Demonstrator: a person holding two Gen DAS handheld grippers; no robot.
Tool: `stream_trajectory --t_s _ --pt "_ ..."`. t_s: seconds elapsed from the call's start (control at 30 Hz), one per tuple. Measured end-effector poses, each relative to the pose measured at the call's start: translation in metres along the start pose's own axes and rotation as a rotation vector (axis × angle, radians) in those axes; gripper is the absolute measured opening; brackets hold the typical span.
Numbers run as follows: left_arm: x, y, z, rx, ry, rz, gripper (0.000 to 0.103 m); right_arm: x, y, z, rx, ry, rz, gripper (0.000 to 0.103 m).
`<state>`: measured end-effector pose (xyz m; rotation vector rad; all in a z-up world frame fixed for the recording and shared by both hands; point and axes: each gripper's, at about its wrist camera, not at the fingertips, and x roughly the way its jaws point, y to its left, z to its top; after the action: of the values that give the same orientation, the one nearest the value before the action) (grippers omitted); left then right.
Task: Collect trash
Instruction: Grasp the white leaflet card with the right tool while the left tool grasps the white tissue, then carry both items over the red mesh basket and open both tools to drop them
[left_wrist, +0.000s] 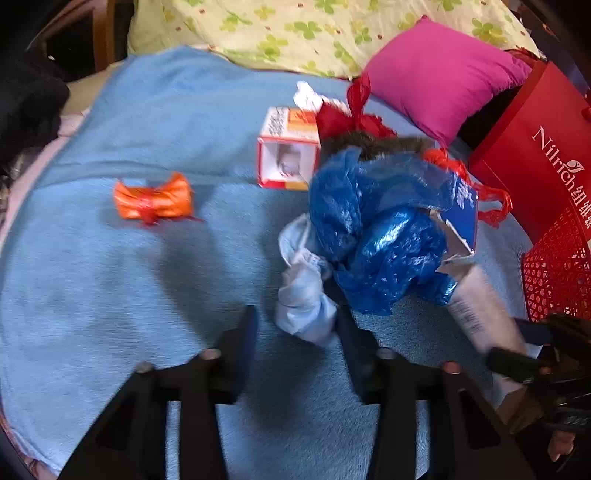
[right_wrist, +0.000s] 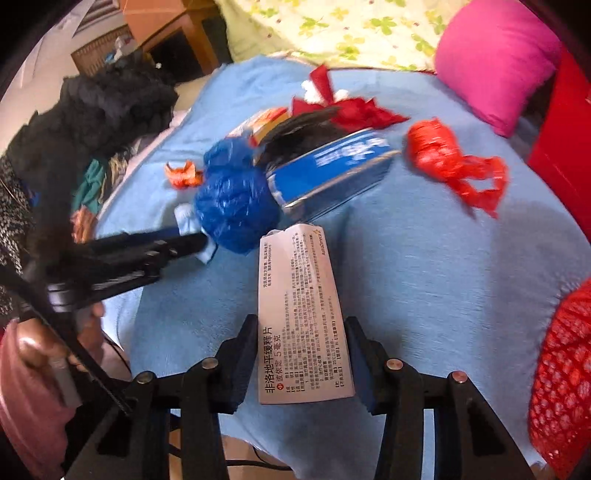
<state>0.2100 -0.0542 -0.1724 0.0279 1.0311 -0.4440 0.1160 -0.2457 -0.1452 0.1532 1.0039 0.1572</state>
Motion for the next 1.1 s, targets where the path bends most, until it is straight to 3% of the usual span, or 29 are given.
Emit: stream_trajectory --t_s 0.13,0.33,0.43,0.5,0.6,0.77,0.97,1.1 --pt "0.001 0.001 0.002 -0.019 -0.020 -0.001 0.023 -0.023 -0.013 -0.003 0.025 -0.059 0.030 0.049" --pt "-0.032 0.007 -0.010 -0.035 -0.134 0.070 0.019 -0.064 -0.014 -0.008 0.002 -0.224 0.065 0.048" --pt "-0.061 0.000 -0.021 -0.001 -0.208 0.143 0.018 -0.089 -0.028 -0.013 0.044 -0.296 0.077 0.048" --pt "-0.083 -0.013 -0.025 0.017 -0.263 0.150 0.018 -0.107 -0.039 -0.016 0.081 -0.352 0.083 0.047" --pt "-0.111 -0.043 -0.023 0.069 -0.310 0.070 0.018 -0.144 -0.061 -0.023 0.129 -0.484 0.083 0.048" --pt "-0.140 -0.140 -0.002 0.250 -0.355 -0.098 0.019 -0.202 -0.119 -0.048 0.317 -0.684 0.030 0.048" --pt "-0.124 -0.260 0.014 0.415 -0.294 -0.261 0.019 -0.222 -0.193 -0.081 0.580 -0.727 0.044 0.048" --pt "-0.095 -0.322 0.016 0.499 -0.232 -0.302 0.020 -0.219 -0.225 -0.096 0.696 -0.712 0.072 0.049"
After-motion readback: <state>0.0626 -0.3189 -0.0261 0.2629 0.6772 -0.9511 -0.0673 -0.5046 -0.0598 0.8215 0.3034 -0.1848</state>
